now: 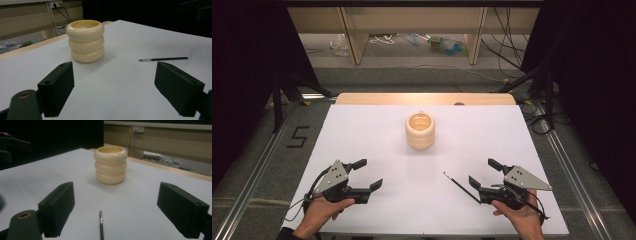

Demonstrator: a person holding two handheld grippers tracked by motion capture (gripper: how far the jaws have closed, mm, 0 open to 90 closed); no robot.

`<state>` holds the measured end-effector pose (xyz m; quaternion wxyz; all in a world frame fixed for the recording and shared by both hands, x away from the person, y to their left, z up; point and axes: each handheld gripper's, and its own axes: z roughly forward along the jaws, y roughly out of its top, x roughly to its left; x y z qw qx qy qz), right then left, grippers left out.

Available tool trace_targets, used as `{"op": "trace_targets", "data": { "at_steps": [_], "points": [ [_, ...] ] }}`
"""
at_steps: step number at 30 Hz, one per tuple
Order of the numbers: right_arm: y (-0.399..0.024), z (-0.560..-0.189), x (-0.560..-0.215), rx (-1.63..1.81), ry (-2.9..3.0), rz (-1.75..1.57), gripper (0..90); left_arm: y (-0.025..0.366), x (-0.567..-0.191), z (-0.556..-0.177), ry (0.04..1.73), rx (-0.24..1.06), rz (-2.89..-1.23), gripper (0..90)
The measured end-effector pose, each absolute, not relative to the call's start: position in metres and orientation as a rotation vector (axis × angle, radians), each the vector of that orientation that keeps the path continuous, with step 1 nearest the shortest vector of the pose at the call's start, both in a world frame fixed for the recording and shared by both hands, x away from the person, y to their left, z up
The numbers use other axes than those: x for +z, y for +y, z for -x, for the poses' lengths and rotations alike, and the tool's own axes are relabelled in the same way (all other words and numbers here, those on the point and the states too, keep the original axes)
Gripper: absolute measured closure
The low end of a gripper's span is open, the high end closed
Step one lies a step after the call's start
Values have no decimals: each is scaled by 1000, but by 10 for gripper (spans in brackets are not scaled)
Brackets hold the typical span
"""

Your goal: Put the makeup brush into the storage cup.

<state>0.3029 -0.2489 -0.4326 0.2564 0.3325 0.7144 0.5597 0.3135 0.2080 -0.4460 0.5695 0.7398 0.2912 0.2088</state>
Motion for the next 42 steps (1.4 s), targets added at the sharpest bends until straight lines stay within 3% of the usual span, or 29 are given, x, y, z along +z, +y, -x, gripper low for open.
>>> {"op": "trace_targets", "data": {
  "at_steps": [14,42],
  "points": [
    [-248,-304,-432,1521,1943,-910,175,208,-446,-314,681,489,-1739,160],
    [-229,-332,-417,1181,2174,-951,177,207,-447,-316,682,487,-1749,160]
  ]
}}
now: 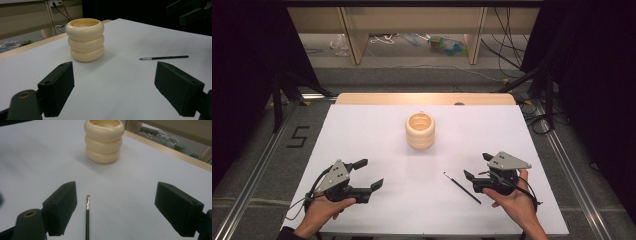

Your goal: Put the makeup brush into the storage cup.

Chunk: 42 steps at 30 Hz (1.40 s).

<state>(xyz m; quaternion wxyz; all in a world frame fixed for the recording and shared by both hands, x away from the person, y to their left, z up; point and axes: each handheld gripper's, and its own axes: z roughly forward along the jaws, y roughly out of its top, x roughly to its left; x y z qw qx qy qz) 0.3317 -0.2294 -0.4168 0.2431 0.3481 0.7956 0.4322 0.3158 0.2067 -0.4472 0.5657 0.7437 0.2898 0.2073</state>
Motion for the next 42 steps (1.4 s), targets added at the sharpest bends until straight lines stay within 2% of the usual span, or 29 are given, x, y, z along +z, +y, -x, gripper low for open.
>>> {"op": "trace_targets", "data": {
  "at_steps": [3,15,32,42],
  "points": [
    [-226,-337,-417,1148,2219,-949,160,206,-447,-316,685,485,-1742,161],
    [-214,-355,-418,1003,2388,-959,182,206,-448,-318,670,487,-1751,161],
    [-199,-376,-422,868,2562,-931,245,205,-448,-318,677,475,-1740,161],
    [-182,-382,-430,705,2699,-913,327,205,-448,-318,677,474,-1740,161]
  ]
}}
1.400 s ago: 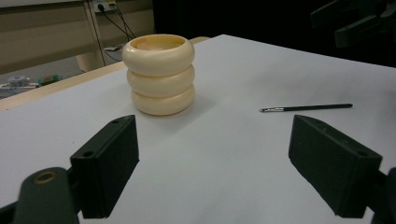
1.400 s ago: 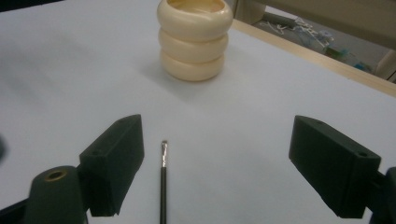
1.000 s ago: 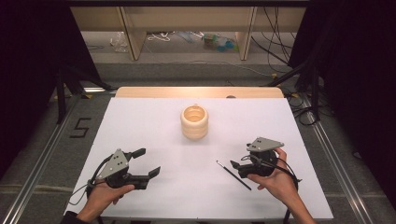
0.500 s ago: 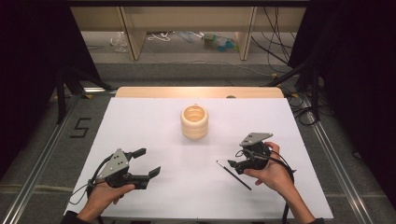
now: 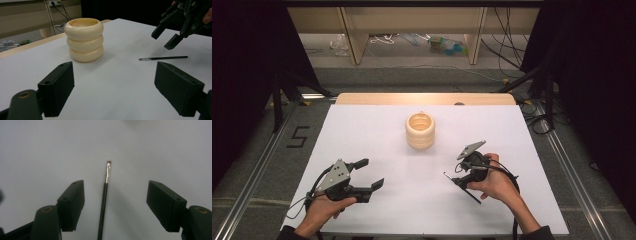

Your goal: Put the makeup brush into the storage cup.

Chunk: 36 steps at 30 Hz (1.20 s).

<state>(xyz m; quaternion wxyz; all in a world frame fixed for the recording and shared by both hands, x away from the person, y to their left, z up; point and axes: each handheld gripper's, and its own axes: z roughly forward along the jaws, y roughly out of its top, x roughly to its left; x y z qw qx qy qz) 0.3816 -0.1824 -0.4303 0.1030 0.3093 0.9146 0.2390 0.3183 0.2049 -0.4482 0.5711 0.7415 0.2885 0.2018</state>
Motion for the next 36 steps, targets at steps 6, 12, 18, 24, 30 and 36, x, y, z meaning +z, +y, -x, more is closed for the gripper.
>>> {"op": "trace_targets", "data": {
  "at_steps": [6,12,18,24,30,36],
  "points": [
    [-180,-384,-436,622,2751,-952,379,204,-448,-318,687,474,-1745,161],
    [-176,-388,-441,557,2798,-939,433,204,-448,-318,687,474,-1745,161],
    [-170,-389,-445,501,2839,-937,493,205,-448,-318,680,477,-1746,161],
    [-168,-391,-448,459,2873,-924,562,204,-448,-318,687,473,-1745,161],
    [-166,-394,-450,429,2895,-921,621,204,-448,-318,685,472,-1745,161],
    [-161,-398,-451,395,2909,-921,669,205,-448,-319,685,472,-1748,162]
  ]
}}
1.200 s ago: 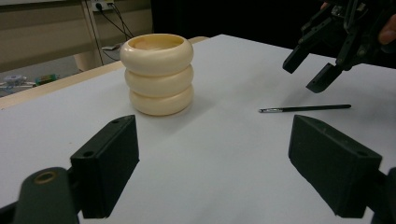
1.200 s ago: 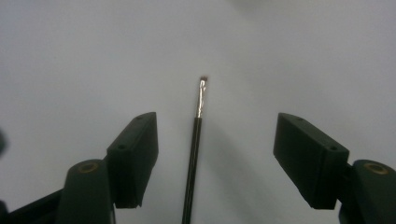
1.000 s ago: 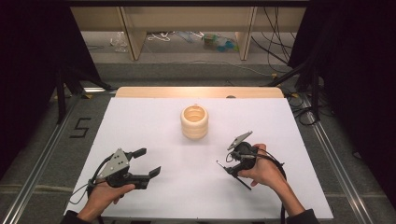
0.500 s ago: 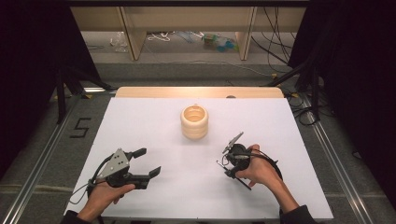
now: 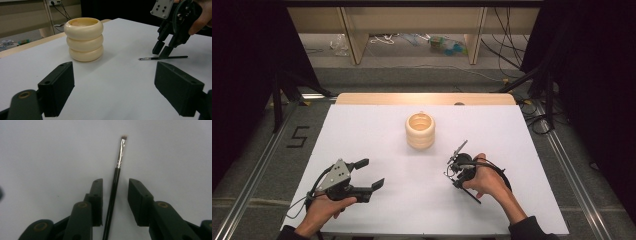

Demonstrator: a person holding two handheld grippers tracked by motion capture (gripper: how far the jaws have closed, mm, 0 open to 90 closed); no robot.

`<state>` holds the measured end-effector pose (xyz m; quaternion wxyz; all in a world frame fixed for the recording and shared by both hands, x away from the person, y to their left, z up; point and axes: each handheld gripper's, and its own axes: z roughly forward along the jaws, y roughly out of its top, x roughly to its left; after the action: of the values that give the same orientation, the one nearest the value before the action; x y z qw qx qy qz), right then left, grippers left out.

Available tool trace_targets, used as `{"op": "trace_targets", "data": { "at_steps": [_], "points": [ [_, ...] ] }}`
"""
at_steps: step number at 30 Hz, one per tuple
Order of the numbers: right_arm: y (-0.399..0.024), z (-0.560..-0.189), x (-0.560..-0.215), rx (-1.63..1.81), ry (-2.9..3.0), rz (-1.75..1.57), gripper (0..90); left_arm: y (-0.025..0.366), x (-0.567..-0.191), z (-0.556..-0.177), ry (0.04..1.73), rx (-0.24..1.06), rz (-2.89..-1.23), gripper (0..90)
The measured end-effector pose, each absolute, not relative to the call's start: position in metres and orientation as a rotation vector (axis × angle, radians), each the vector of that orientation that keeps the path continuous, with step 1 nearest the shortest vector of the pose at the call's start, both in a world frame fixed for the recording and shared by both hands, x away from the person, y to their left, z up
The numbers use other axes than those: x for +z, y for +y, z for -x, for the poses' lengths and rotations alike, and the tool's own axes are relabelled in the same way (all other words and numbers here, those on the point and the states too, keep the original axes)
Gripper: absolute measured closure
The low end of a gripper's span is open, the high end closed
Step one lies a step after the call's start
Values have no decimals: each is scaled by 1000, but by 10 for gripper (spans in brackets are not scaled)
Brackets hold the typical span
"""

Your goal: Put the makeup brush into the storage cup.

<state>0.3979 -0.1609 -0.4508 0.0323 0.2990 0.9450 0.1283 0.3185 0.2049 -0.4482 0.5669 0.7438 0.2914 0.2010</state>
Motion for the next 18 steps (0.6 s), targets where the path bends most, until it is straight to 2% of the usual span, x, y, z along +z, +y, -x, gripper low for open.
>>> {"op": "trace_targets", "data": {
  "at_steps": [9,18],
  "points": [
    [-159,-401,-455,321,2921,-948,762,205,-448,-319,684,472,-1748,163],
    [-155,-404,-455,269,2928,-931,786,204,-448,-318,672,471,-1746,164]
  ]
}}
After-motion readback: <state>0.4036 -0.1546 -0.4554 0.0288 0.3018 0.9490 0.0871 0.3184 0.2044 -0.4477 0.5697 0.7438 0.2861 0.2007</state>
